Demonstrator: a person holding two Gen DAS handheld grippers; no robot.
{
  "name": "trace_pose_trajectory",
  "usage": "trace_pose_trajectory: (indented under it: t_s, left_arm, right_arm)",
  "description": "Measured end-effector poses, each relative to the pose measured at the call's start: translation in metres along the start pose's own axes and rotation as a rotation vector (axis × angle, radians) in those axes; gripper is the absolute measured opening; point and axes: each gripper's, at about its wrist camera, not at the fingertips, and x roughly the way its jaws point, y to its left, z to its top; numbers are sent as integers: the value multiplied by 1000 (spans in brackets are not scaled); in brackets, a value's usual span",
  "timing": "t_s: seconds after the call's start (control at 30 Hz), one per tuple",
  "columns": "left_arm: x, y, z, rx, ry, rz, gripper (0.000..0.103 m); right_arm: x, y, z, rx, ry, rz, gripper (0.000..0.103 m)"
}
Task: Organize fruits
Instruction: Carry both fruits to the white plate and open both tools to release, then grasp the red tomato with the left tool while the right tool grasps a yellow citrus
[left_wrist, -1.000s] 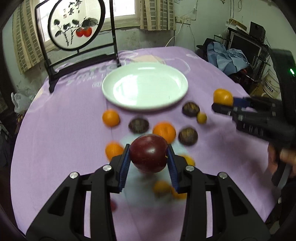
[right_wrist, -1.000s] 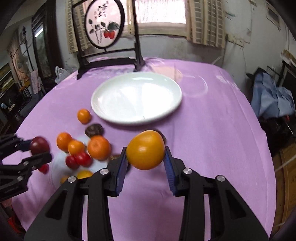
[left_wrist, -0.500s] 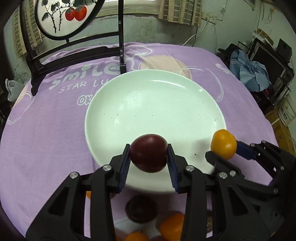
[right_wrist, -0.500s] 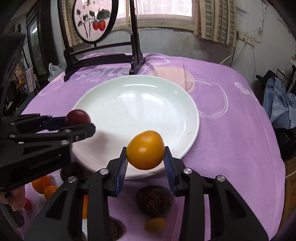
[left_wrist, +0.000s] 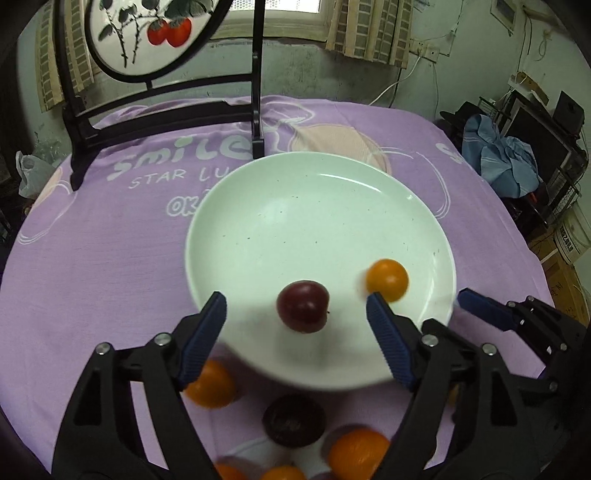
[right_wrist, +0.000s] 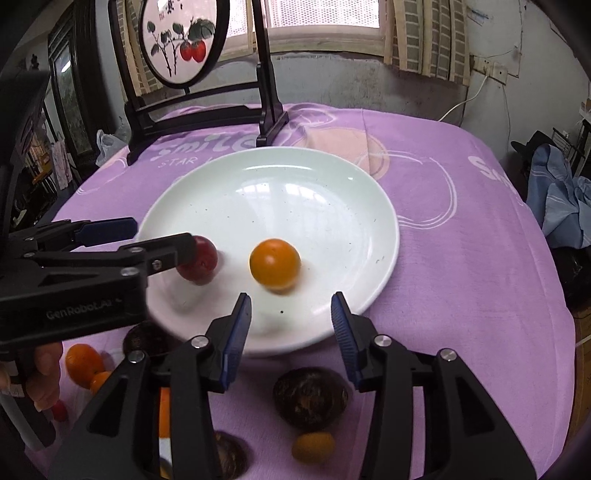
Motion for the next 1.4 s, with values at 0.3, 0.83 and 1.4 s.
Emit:
trace_pose_trajectory:
  t_s: [0.3,0.83,1.4]
  left_arm:
    - [-70,12,-54,60,-44,14,89]
    - [-118,25,-167,96,-27,67,89]
    - [-113,61,-206,83,22,97,89]
  right_arm:
    - [-58,15,-53,-58,-32,-34,65]
    - [-99,89,-139,-175,33,104,65]
    - [-47,124,-146,-204,140,139,54]
